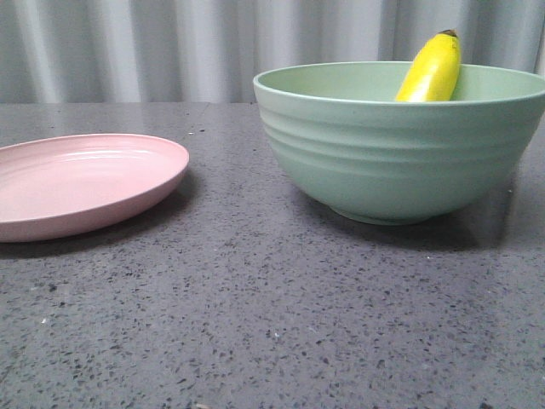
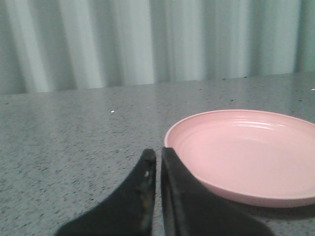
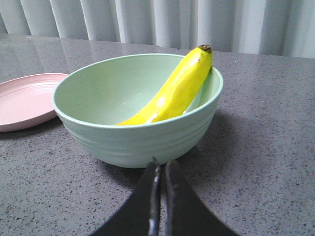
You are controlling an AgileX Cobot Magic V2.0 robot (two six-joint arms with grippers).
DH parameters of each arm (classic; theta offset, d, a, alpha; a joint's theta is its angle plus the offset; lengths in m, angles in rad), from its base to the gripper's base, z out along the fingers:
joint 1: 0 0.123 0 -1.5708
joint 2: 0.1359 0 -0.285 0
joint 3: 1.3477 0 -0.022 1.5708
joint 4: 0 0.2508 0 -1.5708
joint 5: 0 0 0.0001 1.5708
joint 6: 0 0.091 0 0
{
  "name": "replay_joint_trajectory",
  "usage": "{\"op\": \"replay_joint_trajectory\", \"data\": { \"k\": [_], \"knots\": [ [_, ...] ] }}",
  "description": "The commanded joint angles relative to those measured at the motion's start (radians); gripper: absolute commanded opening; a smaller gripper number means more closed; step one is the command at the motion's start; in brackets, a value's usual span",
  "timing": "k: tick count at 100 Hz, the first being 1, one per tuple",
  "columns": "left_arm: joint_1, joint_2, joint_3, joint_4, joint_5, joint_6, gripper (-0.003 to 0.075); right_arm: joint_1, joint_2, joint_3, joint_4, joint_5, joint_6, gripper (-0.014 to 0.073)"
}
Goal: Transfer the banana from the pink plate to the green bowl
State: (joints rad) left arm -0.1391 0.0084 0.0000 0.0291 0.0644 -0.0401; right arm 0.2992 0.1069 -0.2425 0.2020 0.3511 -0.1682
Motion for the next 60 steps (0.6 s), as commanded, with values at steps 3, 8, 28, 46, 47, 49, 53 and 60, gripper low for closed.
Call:
{"op": "replay_joint_trajectory", "data": {
  "k": [3,8,28,46,47,49,53,60],
  "knots": [
    [0.052,-0.006,0.010,0.003,-0.005,-0.009,-0.0020,-0.004,0.010,-0.028,-0.003,-0.072,-0.008,-0.0065],
    [0.069,-0.024,0.010,0.003,0.057,-0.009,-0.0020,-0.004,0.010,-0.028,-0.003,-0.072,-0.008,-0.0065],
    [0.098,-0.041,0.010,0.005,0.195,-0.007,-0.0020,-0.004,0.010,-0.028,-0.003,-0.074,-0.008,-0.0065],
    [0.098,-0.041,0.010,0.030,0.196,-0.001,-0.0020,-0.004,0.010,-0.028,-0.003,-0.074,-0.008,-0.0065],
    [0.098,-0.041,0.010,0.030,0.196,-0.001,-0.0020,-0.004,0.010,-0.028,-0.003,-0.074,-0.008,-0.0065],
    [0.098,-0.041,0.010,0.030,0.196,-0.001,-0.0020,-0.004,0.010,-0.028,-0.003,-0.074,-0.008,-0.0065],
    [0.098,-0.041,0.010,0.030,0.196,-0.001,-0.0020,-0.004,0.010,-0.028,-0.003,-0.074,-0.008,-0.0065],
    [0.098,-0.041,0.010,0.030,0.196,-0.001,-0.0020,-0.004,0.010,-0.028,-0.003,-0.074,-0.008,-0.0065]
  ]
}}
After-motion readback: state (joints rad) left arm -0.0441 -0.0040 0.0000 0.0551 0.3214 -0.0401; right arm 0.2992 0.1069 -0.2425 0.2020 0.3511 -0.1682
